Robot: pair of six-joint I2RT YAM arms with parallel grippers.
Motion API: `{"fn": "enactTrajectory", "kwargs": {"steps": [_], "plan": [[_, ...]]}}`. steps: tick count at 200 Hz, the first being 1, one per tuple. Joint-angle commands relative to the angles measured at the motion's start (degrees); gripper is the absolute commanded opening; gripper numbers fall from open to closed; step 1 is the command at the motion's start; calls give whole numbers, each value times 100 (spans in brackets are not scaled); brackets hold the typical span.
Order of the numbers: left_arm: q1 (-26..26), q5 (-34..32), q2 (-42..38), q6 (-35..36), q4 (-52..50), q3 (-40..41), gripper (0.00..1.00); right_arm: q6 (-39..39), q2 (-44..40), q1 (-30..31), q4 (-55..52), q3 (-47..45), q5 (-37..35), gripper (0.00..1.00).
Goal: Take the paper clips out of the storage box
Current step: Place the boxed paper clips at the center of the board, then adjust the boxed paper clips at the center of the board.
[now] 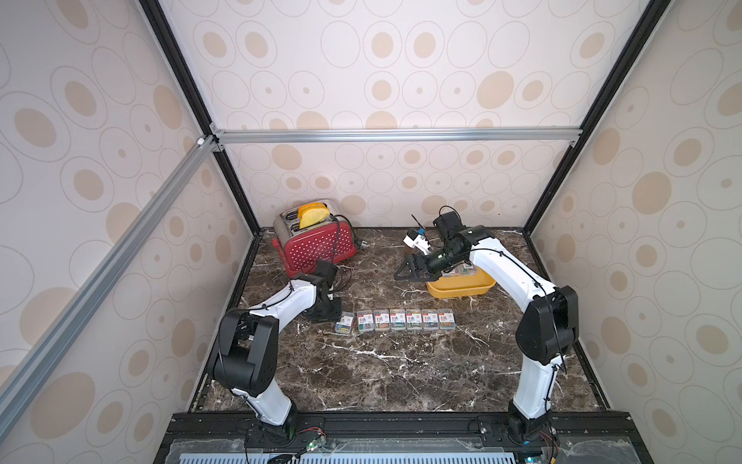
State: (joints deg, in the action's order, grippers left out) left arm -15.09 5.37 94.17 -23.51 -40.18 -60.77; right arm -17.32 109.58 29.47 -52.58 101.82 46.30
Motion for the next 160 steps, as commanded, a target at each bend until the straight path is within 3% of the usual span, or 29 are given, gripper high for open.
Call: {"fn": "enactTrajectory", "kwargs": {"steps": [1,160], "plan": [[103,-338,-26,-101,-152,-32,45,274,-106,-11,-345,131,-337,89],[129,-62,738,-154,668,103,44,347,71,-6,-402,325,-214,90]]}}
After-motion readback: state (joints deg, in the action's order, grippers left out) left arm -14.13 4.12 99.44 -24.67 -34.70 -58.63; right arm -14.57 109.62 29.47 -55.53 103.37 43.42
